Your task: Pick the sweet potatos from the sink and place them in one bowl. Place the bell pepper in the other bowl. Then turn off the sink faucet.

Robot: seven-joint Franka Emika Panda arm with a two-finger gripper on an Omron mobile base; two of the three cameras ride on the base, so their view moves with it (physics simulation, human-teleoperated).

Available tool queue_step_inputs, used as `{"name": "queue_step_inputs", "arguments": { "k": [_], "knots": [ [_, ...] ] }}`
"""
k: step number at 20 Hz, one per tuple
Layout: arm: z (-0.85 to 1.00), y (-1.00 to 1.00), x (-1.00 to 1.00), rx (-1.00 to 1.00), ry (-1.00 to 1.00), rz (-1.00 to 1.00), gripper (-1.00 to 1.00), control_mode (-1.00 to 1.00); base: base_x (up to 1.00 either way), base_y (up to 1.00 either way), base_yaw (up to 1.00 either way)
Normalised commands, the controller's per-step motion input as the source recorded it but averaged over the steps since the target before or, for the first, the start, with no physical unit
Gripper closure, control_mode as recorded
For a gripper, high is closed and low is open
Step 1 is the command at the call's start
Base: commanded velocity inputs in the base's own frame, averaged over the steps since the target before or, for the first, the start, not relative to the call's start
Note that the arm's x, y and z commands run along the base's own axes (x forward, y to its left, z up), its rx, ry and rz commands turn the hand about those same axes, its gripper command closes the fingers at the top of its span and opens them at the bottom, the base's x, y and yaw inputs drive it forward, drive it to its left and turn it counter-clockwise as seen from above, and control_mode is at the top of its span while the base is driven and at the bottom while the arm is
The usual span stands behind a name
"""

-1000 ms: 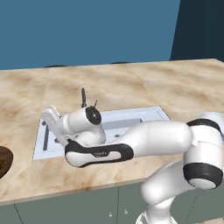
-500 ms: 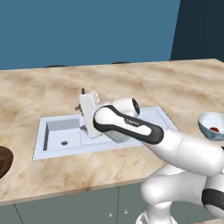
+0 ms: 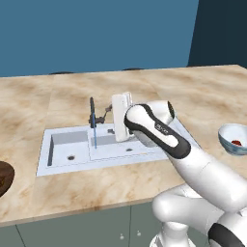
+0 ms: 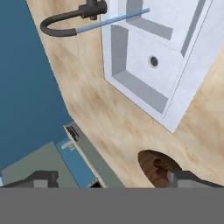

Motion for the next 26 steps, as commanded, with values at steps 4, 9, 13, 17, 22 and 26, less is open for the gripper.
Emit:
{"name": "queue_step_inputs", "arguments": {
  "k": [4, 9, 13, 17, 22, 26],
  "knots": [
    [0.34, -1.00, 0.27, 0.25, 0.38, -0.07, -1.00, -1.00, 0.00, 0.00, 0.00],
    [0.06, -0.84, 0.39, 0.21, 0.34, -0.05, -1.00, -1.00, 0.00, 0.00, 0.00],
    [-0.03, -0.50, 0.36, 0.12, 0.26, -0.03, -1.00, -1.00, 0.00, 0.00, 0.00],
    [-0.23, -0.19, 0.27, 0.03, 0.17, 0.00, -1.00, -1.00, 0.00, 0.00, 0.00],
    [-0.50, -0.02, 0.32, 0.00, 0.21, 0.00, -1.00, -1.00, 0.00, 0.00, 0.00],
    [-0.40, 0.00, 0.35, 0.00, 0.12, 0.00, -1.00, -1.00, 0.00, 0.00, 0.00]
  ]
}}
